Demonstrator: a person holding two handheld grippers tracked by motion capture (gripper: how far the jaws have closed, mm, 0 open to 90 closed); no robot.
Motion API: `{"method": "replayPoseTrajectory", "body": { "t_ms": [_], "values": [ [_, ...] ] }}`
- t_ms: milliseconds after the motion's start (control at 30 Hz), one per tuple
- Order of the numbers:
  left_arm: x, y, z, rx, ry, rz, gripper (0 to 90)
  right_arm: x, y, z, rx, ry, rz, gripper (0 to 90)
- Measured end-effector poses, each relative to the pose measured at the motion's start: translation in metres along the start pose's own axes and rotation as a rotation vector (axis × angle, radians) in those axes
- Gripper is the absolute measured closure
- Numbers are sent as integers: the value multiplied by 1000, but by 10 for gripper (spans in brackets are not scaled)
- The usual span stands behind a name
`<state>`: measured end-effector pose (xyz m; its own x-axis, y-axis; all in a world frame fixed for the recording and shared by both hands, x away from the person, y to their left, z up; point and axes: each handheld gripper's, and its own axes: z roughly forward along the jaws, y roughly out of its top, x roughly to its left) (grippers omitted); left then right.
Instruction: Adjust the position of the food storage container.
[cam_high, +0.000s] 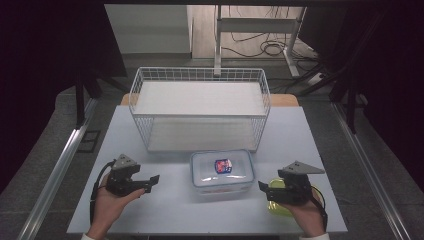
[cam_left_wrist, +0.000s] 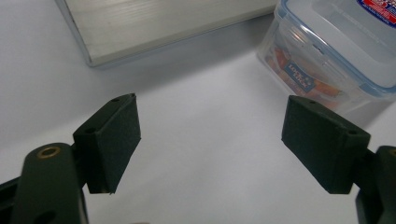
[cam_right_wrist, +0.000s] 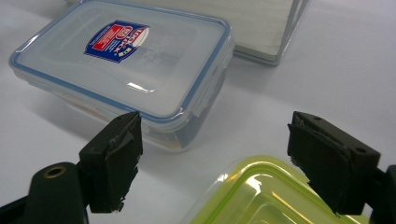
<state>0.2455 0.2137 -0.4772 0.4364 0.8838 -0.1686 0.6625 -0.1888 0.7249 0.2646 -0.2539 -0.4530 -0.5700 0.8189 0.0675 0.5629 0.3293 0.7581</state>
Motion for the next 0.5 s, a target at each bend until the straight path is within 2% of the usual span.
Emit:
{"method": "replayPoseTrajectory", "body": {
  "t_ms": [200,300,367,433,500],
  "values": [
    [-2,-2,-3,-1,-8,-4,176,3,-1,2,-9,6,3,188],
    [-5,-4,-6,10,-9,0,159,2,0,1,-18,27,-4,226],
    [-6,-5,-8,21,-21,-8,156,2,4,-2,-25,34,4,239],
    [-9,-5,-12,19,-22,-8,152,3,7,-6,-26,52,6,252],
    [-13,-3,-16,7,-25,-5,148,2,6,-10,-26,47,14,275]
  ]
}}
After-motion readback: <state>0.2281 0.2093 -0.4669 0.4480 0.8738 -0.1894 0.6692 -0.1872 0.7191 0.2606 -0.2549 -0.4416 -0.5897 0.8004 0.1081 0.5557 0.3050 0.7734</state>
